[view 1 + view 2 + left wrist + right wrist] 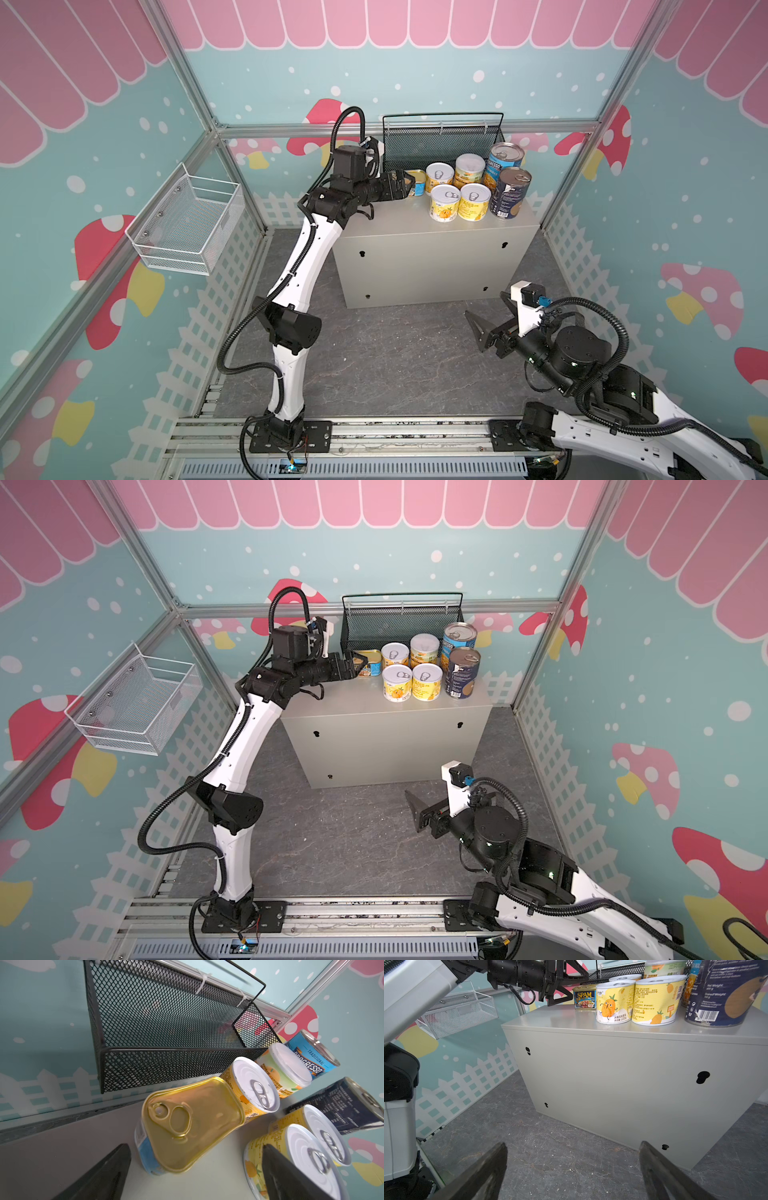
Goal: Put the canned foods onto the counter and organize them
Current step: 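Open the left gripper and draw it back from the tin while the right arm lowers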
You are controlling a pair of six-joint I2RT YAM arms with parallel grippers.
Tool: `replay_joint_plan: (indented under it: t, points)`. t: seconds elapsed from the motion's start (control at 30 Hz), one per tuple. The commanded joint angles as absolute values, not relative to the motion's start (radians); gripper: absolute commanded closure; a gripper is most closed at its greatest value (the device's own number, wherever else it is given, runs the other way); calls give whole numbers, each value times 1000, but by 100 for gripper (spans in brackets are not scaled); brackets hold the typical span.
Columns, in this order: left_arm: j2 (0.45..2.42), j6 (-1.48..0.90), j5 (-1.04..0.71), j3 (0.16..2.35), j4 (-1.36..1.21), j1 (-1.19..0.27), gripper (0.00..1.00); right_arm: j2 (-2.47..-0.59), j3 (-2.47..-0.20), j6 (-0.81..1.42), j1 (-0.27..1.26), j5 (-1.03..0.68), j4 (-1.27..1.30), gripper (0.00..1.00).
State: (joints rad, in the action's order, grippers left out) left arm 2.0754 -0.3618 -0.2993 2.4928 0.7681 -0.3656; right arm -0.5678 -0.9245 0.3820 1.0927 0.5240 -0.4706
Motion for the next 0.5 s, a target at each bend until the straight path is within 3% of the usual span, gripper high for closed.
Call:
replay_joint_plan:
  t: [0.0, 0.27, 0.47]
  points:
    - [1968, -352, -275, 2412, 733, -321, 1, -601, -956, 373, 1093, 534, -461, 1]
    - [1703, -338, -252, 2047, 639, -204, 1, -766, -1061, 344, 1092, 587, -462, 0]
    - [1449, -305, -114, 1720, 632, -158, 1, -891, -1137, 396, 1009, 578, -514, 0]
